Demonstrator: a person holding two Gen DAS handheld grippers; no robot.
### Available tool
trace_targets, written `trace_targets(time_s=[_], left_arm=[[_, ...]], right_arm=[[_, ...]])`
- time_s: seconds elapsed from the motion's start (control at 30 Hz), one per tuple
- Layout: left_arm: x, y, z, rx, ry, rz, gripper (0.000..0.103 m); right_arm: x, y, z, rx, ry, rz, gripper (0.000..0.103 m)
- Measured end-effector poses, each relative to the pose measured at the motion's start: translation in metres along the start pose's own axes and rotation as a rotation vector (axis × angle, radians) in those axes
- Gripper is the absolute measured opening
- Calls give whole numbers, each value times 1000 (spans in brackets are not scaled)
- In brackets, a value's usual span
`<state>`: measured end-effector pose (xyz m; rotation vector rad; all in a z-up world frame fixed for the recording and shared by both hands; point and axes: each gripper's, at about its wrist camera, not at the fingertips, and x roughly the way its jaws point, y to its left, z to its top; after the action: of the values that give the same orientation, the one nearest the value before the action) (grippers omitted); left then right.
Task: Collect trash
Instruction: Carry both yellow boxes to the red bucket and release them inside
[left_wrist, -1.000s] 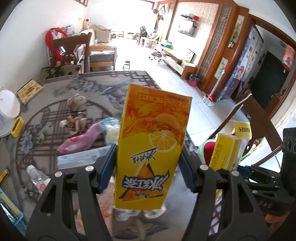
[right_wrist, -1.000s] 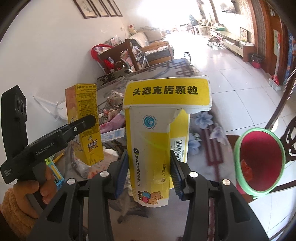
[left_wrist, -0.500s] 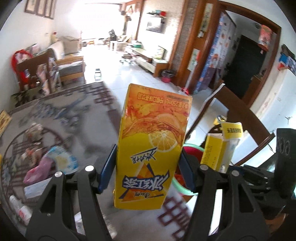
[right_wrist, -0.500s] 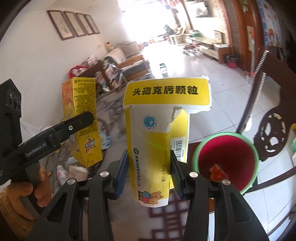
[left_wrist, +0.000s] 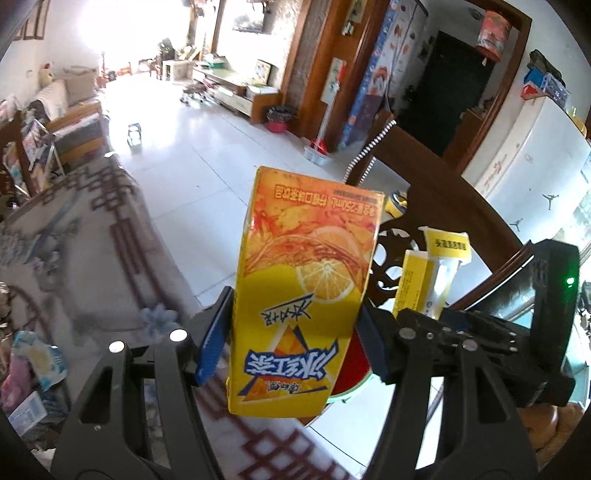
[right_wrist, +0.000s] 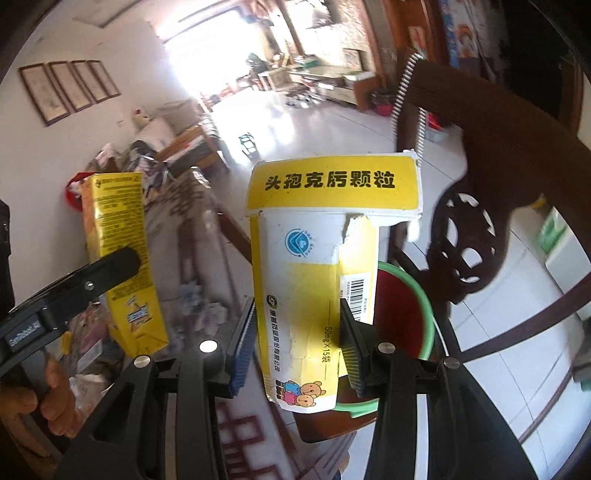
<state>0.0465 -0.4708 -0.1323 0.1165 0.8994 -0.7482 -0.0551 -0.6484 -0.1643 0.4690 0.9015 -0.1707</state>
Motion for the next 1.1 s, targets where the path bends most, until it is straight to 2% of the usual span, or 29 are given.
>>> trace_targets(time_s=[0.33, 0.43, 0.5, 0.6, 0.8, 0.93, 1.1], left_arm=[[69, -17, -1, 41, 123, -34, 61], [81, -17, -2, 47, 132, -21, 63], [84, -18, -1, 53, 124, -21, 76], [80, -17, 2, 52, 104, -30, 83], [49, -2, 4, 24, 52, -54, 84], [5, 16, -3, -7, -19, -22, 84], [-56, 48, -27, -78, -96, 67, 84]], right_arm=[[27, -33, -8, 68, 74, -34, 43], [29, -39, -9, 96, 80, -36, 46], [26, -41, -8, 105, 68, -43, 49], [19, -42, -5, 107, 47, -53, 56], [3, -35, -3, 88, 28, -68, 56], [-8, -21, -3, 76, 7, -41, 56], [-15, 18, -7, 9, 7, 15, 56]])
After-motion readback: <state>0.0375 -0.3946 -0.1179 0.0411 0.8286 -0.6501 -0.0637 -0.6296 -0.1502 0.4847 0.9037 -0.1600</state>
